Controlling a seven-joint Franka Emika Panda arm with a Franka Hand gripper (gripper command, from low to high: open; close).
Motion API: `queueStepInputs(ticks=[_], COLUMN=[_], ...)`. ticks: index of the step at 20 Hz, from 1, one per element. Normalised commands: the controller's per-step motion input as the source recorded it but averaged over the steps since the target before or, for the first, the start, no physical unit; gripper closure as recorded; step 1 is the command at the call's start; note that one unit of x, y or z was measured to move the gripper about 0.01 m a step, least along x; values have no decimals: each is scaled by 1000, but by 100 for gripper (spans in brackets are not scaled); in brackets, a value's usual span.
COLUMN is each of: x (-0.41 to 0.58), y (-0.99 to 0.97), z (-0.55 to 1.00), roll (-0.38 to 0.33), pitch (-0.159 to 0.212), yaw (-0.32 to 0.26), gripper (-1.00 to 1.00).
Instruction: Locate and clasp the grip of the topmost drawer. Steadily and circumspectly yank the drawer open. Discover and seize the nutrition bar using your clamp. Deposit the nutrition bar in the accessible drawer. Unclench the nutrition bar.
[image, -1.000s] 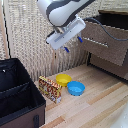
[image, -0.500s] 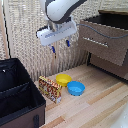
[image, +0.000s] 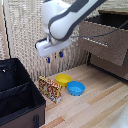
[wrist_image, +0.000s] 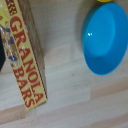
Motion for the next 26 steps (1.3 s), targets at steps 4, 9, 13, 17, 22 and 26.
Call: queueStepInputs(ticks=[4,9,13,17,22,26], x=[60,76,20,-61,-9,48], y=[569,390,307,445,170,72], z=[-593,-478,-220,13,2,1], roll=[168,111,-7,-115,-30,0], pitch=[-135,-48,231,248,7,8], yaw=[97,42,85,40,-11,-14], gripper=[-100,-100,-100,100,100,100])
